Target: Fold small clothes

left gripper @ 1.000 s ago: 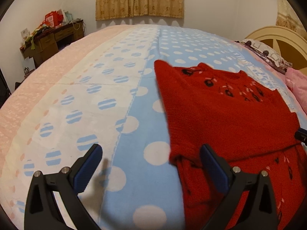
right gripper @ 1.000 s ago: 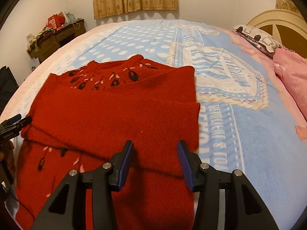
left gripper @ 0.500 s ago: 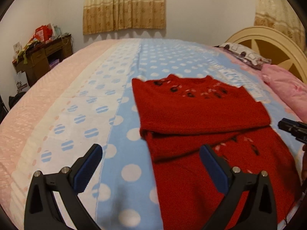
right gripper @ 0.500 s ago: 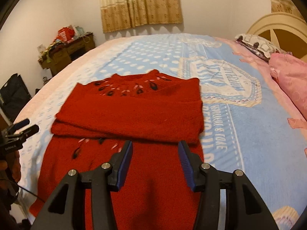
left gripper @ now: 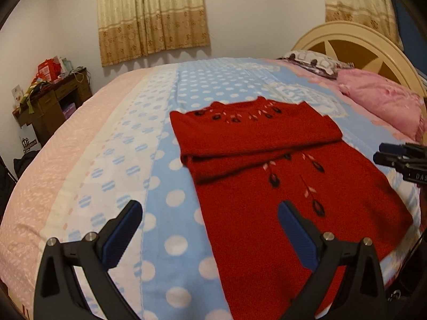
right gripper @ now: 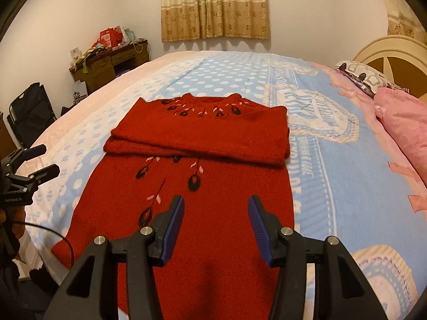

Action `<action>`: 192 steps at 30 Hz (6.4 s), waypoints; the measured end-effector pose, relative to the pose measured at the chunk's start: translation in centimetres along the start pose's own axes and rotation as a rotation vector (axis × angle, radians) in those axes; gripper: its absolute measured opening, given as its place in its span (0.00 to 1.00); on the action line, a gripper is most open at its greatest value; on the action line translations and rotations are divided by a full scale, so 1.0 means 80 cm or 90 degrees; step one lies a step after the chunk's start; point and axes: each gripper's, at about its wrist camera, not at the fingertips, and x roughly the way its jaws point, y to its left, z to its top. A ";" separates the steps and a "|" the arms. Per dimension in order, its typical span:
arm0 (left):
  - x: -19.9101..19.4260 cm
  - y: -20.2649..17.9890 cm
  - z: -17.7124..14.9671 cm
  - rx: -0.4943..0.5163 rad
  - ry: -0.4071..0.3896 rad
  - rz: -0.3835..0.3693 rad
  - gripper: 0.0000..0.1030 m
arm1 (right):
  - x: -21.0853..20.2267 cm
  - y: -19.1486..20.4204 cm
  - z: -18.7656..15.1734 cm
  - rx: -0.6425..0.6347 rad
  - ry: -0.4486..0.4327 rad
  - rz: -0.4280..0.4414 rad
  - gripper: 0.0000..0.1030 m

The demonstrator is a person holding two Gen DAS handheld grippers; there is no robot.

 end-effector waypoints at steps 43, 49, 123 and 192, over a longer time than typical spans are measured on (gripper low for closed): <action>-0.004 -0.009 -0.138 -0.063 0.228 -0.114 0.78 | -0.055 -0.068 -0.141 0.096 0.089 -0.043 0.50; 0.001 -0.001 -0.140 -0.100 0.236 -0.147 0.62 | -0.053 -0.067 -0.144 0.112 0.083 -0.026 0.50; 0.031 0.105 0.079 -0.221 -0.054 -0.304 0.07 | -0.035 -0.138 0.132 0.272 -0.141 0.224 0.07; 0.328 0.107 0.168 -0.048 0.103 0.077 0.71 | 0.320 -0.141 0.224 0.127 0.140 -0.051 0.47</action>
